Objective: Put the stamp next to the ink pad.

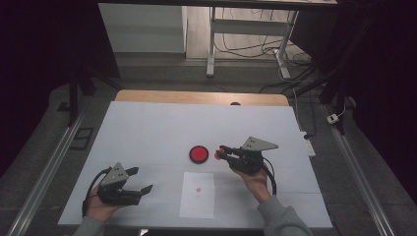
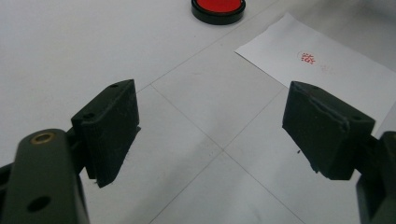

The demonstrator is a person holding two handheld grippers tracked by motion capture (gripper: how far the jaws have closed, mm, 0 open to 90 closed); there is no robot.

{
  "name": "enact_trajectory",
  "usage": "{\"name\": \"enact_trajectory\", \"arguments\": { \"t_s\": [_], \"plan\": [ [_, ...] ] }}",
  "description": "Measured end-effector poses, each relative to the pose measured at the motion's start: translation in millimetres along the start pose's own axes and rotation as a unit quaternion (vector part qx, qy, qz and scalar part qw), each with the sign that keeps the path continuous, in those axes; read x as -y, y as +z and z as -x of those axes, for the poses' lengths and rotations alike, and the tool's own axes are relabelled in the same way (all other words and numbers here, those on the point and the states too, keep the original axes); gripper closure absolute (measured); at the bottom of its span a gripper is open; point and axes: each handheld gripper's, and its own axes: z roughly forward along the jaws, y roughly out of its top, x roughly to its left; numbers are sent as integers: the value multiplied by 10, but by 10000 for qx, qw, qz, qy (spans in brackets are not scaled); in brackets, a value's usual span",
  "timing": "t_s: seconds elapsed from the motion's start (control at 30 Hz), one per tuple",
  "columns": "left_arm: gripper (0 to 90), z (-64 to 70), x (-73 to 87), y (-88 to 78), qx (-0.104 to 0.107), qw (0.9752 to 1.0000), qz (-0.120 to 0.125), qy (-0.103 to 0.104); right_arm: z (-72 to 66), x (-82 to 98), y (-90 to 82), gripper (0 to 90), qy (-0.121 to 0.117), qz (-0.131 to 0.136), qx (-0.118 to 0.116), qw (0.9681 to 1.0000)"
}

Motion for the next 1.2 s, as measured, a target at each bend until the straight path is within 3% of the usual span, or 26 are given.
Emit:
{"name": "enact_trajectory", "arguments": {
  "t_s": [0.37, 0.77, 1.2],
  "plan": [
    [194, 0, 3, 30, 17, 10000, -60, -11, 182, 140, 246, 732, 156, -429, 271, 9986],
    [195, -1, 7, 43, -1, 9999, -102, -8, 177, 290, 456, 730, 25, -1053, 480, 9933],
    [195, -16, 17, 44, -7, 9999, -119, -26, 166, 345, 499, 720, 10, -1254, 519, 9907]
  ]
}}
